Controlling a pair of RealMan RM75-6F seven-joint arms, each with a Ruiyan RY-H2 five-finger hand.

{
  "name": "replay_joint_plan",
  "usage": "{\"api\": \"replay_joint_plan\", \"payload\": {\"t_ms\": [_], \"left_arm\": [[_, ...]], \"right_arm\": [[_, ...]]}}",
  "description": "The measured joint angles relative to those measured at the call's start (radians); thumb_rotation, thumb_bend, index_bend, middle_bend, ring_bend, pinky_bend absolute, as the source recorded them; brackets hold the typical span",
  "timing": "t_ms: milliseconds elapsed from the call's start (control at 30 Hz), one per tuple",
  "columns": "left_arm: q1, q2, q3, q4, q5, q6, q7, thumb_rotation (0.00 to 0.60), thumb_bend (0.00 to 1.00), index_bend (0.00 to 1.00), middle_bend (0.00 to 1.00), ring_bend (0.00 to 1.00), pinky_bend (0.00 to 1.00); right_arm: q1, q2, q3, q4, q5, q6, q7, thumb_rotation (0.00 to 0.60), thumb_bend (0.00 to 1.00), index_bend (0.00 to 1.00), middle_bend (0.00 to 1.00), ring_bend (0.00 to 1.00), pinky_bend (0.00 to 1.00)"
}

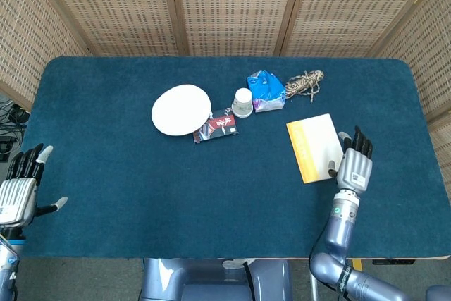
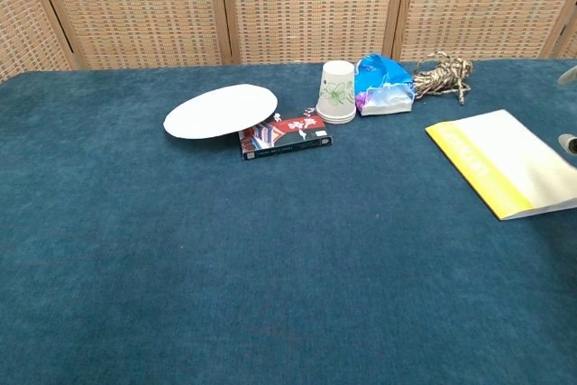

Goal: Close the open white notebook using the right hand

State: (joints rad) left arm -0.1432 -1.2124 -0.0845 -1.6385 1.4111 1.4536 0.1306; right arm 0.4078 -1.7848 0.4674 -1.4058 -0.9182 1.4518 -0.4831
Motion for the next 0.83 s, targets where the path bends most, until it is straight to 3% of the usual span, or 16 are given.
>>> {"api": "replay_joint_plan", "payload": {"t_ms": [133,267,400,600,833], "left_arm": [[0.0,0.0,-0.001,0.0,-0.001,-0.001,0.002,0.6,0.11,0.0,0.0,0.0,0.0],[0.0,0.001,-0.002,0.001,-0.003,-0.001,0.004,0.6,0.11,0.0,0.0,0.0,0.0],[0.001,0.003,-0.001,0.002,-0.006,-0.003,0.008,0.6,0.11,0.0,0.0,0.0,0.0],[0.003,0.003,0.002,0.003,-0.007,0.001,0.034,0.6,0.11,0.0,0.0,0.0,0.0],[0.017,0.006,0.008,-0.007,0.008,0.036,0.068,0.6,0.11,0.0,0.0,0.0,0.0]], "right_arm": [[-0.007,0.023,-0.02,-0.006,-0.017,-0.013,0.021,0.6,0.45,0.23,0.0,0.0,0.0],[-0.022,0.067,-0.078,-0.028,-0.071,-0.057,0.072,0.6,0.35,0.18,0.0,0.0,0.0],[-0.039,0.134,-0.174,-0.04,-0.176,-0.108,0.12,0.6,0.26,0.1,0.0,0.0,0.0],[-0.082,0.231,-0.346,-0.009,-0.38,-0.112,0.155,0.6,0.22,0.07,0.0,0.0,0.0],[-0.147,0.319,-0.427,0.028,-0.496,-0.035,0.184,0.6,0.22,0.06,0.0,0.0,0.0]]}}
